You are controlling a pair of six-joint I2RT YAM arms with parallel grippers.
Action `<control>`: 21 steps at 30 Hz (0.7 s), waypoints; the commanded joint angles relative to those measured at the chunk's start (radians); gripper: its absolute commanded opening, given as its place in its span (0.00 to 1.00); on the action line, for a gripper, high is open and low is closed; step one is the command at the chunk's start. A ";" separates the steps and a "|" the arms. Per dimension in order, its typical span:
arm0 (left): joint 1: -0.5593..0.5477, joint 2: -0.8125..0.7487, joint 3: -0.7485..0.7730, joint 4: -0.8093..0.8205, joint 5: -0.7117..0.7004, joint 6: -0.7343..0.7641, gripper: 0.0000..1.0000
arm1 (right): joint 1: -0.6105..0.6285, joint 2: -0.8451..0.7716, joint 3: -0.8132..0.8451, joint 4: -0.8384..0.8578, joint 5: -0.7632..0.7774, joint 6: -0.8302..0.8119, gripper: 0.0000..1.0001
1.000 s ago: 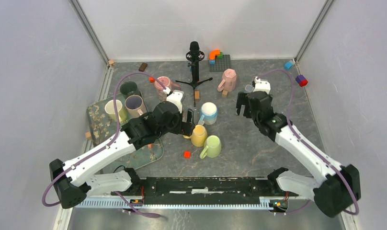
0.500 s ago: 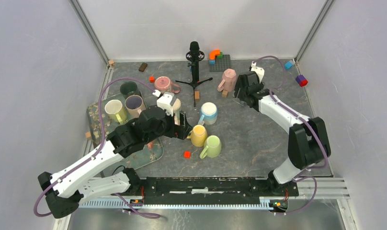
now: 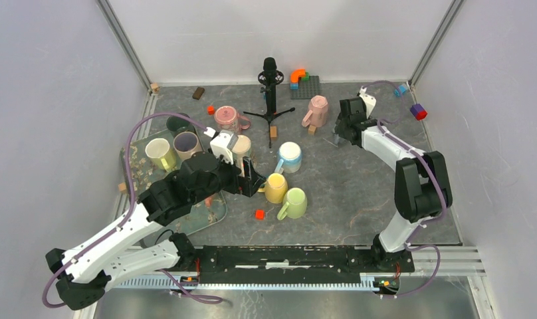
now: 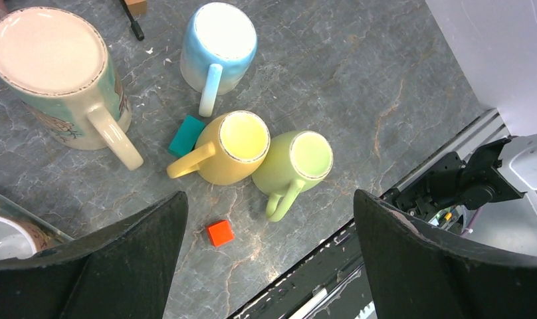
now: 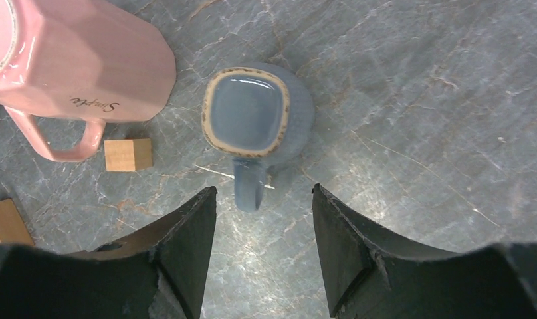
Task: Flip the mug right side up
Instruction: Turn over the cup at the center of the board.
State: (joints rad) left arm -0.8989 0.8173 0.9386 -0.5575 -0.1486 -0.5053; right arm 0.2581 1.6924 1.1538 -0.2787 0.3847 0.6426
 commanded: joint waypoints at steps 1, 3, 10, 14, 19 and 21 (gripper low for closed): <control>-0.003 0.009 -0.009 0.050 0.028 -0.050 1.00 | 0.000 0.050 0.080 0.026 -0.040 0.023 0.59; -0.003 0.012 -0.010 0.050 0.028 -0.054 1.00 | 0.000 0.061 0.085 0.030 -0.043 0.032 0.59; -0.003 0.011 -0.014 0.062 0.057 -0.070 1.00 | -0.015 0.116 0.101 0.038 -0.040 0.056 0.55; -0.004 0.011 -0.017 0.060 0.052 -0.067 1.00 | -0.023 0.140 0.108 0.039 -0.039 0.060 0.51; -0.003 0.022 -0.008 0.063 0.057 -0.070 1.00 | -0.030 0.151 0.106 0.043 -0.043 0.059 0.41; -0.003 0.028 -0.006 0.069 0.060 -0.078 1.00 | -0.033 0.152 0.107 0.044 -0.047 0.052 0.31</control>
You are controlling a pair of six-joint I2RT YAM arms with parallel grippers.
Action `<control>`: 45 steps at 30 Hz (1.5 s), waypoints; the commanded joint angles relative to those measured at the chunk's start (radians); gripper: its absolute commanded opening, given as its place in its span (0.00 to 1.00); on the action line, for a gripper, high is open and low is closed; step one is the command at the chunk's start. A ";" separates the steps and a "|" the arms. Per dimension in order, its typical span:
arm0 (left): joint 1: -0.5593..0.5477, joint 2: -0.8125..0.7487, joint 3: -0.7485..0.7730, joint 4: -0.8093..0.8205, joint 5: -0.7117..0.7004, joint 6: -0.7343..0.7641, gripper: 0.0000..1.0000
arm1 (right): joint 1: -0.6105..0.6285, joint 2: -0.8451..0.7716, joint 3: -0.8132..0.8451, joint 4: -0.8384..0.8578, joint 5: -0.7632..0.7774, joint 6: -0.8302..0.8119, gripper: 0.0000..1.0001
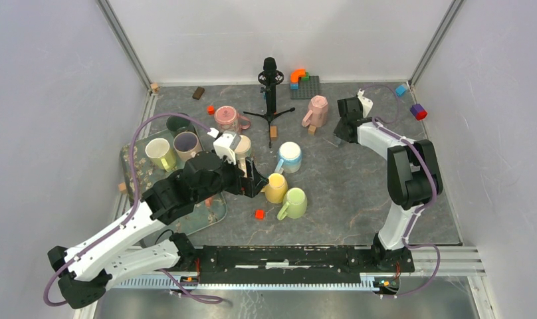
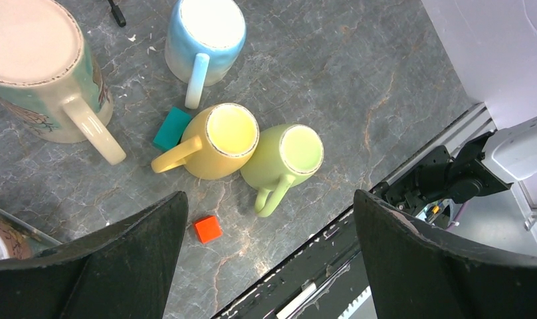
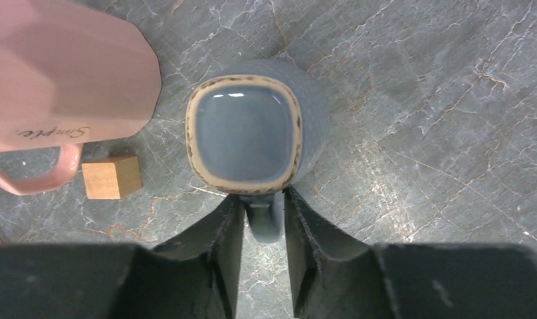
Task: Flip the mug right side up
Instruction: Turn over the cup at the center of the board.
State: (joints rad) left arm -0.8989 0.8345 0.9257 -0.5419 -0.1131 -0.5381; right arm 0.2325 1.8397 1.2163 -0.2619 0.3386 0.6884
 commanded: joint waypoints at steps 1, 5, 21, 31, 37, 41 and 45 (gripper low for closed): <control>-0.003 0.013 0.006 0.055 0.027 -0.048 1.00 | -0.008 0.006 0.045 0.024 0.000 0.002 0.28; -0.003 0.017 0.000 0.059 0.017 -0.079 1.00 | -0.010 -0.016 0.045 0.020 0.001 -0.030 0.09; 0.112 0.071 -0.069 0.353 0.362 -0.322 1.00 | -0.010 -0.412 -0.214 0.252 -0.367 -0.118 0.00; 0.232 0.229 -0.157 0.777 0.530 -0.596 0.98 | 0.033 -0.673 -0.403 0.492 -0.638 0.087 0.00; 0.236 0.360 -0.156 0.983 0.562 -0.727 0.85 | 0.086 -0.766 -0.465 0.633 -0.688 0.226 0.00; 0.237 0.420 -0.138 1.046 0.564 -0.764 0.76 | 0.135 -0.787 -0.475 0.700 -0.700 0.300 0.00; 0.246 0.455 -0.137 1.113 0.564 -0.790 0.68 | 0.186 -0.782 -0.474 0.743 -0.698 0.341 0.00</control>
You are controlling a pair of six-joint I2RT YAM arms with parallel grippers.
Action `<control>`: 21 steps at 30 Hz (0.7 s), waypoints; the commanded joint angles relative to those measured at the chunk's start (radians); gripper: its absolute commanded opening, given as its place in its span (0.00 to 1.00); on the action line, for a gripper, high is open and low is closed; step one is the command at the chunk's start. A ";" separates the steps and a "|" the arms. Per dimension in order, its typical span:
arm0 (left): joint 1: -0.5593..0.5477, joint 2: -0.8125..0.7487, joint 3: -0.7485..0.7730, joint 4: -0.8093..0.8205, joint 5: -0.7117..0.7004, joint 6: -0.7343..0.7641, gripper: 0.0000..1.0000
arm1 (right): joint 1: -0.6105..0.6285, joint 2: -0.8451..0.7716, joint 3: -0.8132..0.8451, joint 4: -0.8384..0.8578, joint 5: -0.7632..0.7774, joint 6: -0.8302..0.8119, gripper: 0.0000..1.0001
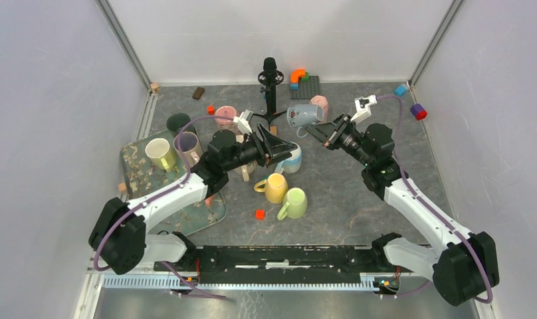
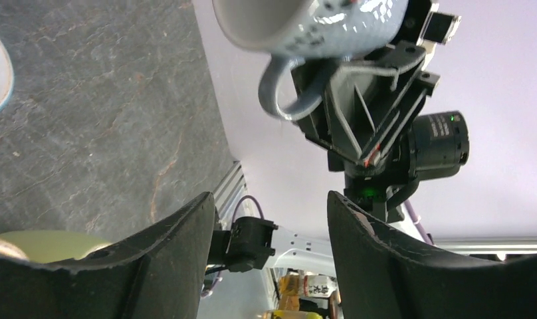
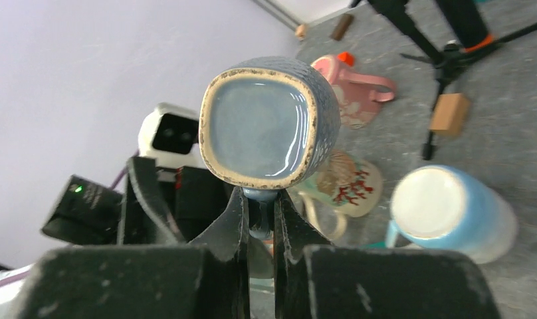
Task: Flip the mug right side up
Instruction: Turn over the cup at the center of the board.
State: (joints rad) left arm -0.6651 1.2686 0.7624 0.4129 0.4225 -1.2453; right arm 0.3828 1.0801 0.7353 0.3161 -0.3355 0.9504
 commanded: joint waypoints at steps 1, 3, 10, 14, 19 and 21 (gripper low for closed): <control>0.015 0.025 0.025 0.175 0.033 -0.092 0.67 | 0.046 -0.020 0.007 0.176 -0.022 0.087 0.00; 0.021 0.028 0.024 0.198 0.038 -0.103 0.66 | 0.064 -0.012 0.009 0.188 -0.021 0.097 0.00; 0.054 0.024 0.006 0.230 0.047 -0.130 0.59 | 0.094 0.014 -0.008 0.269 -0.040 0.160 0.00; 0.073 0.030 0.007 0.267 0.068 -0.146 0.56 | 0.105 0.022 -0.021 0.312 -0.060 0.197 0.00; 0.073 0.052 0.012 0.317 0.102 -0.177 0.50 | 0.116 0.042 -0.022 0.352 -0.074 0.222 0.00; 0.072 0.062 0.013 0.342 0.122 -0.192 0.48 | 0.117 0.054 -0.018 0.367 -0.083 0.234 0.00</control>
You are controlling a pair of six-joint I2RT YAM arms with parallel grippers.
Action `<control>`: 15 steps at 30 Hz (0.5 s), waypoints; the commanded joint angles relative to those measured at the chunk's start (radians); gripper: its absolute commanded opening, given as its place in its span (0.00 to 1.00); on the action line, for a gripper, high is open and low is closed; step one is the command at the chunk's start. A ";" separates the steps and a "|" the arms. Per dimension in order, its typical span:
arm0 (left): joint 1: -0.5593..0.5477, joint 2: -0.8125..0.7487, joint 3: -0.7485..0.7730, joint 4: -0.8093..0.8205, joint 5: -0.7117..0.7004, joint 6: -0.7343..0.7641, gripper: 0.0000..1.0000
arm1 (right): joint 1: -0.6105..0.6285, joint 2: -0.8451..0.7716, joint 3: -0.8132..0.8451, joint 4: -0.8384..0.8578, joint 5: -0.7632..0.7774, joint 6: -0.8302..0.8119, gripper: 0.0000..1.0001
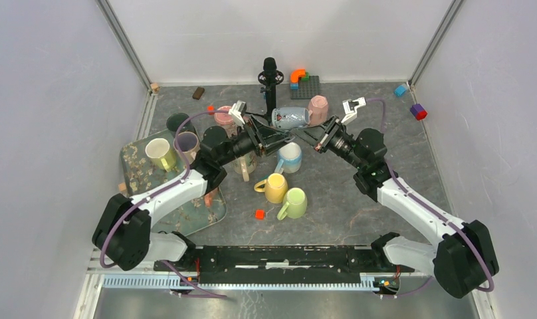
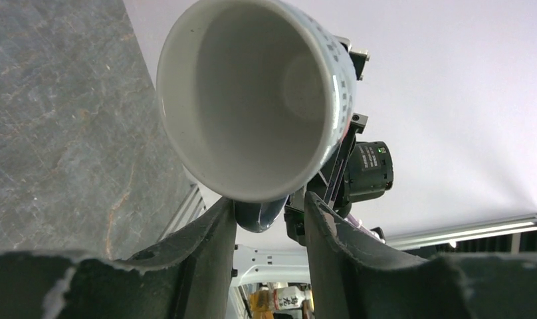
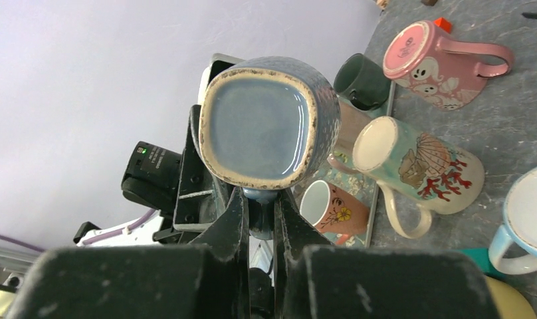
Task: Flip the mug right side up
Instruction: Turn over the cup at the center of the board.
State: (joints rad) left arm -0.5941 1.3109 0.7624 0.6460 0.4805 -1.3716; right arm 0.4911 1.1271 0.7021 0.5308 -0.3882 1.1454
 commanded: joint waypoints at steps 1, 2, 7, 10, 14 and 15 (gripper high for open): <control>0.001 0.023 0.012 0.121 0.074 -0.073 0.48 | 0.010 0.016 0.017 0.167 -0.037 0.047 0.00; 0.001 0.024 0.012 0.127 0.080 -0.079 0.48 | 0.010 0.023 0.016 0.176 -0.042 0.057 0.00; 0.002 0.015 0.015 0.137 0.097 -0.081 0.43 | 0.021 0.053 0.022 0.212 -0.057 0.081 0.00; 0.001 0.008 0.014 0.153 0.109 -0.092 0.40 | 0.020 0.070 0.023 0.242 -0.068 0.102 0.00; 0.006 -0.007 0.014 0.153 0.117 -0.093 0.37 | 0.024 0.086 0.033 0.255 -0.094 0.116 0.00; 0.008 -0.009 0.015 0.152 0.117 -0.093 0.35 | 0.026 0.089 0.033 0.258 -0.099 0.120 0.00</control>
State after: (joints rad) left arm -0.5903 1.3323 0.7624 0.7147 0.5564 -1.4235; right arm 0.5053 1.2057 0.7021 0.6907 -0.4454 1.2434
